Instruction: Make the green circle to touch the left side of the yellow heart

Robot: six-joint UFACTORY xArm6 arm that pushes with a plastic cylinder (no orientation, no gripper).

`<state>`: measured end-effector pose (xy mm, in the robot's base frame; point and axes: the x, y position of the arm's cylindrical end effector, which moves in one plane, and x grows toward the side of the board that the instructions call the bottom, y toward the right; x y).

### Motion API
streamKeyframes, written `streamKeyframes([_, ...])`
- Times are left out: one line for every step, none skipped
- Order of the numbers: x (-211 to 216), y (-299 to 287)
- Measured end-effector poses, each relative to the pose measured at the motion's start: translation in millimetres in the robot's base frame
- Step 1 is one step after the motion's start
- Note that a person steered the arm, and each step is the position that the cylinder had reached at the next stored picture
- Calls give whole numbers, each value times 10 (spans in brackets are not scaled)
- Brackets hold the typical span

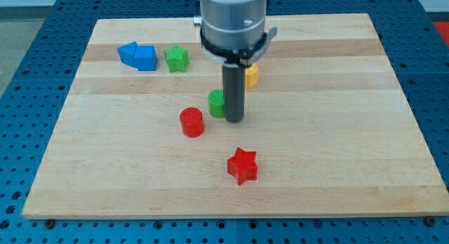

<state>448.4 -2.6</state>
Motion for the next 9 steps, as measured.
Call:
streamKeyframes([-446,-157])
streamKeyframes([-365,-232])
streamKeyframes([214,-184])
streamKeyframes([245,-490])
streamKeyframes([66,-812])
streamKeyframes([-3,-746])
streamKeyframes([-59,-608])
streamKeyframes([-386,-642])
streamKeyframes([-552,-635])
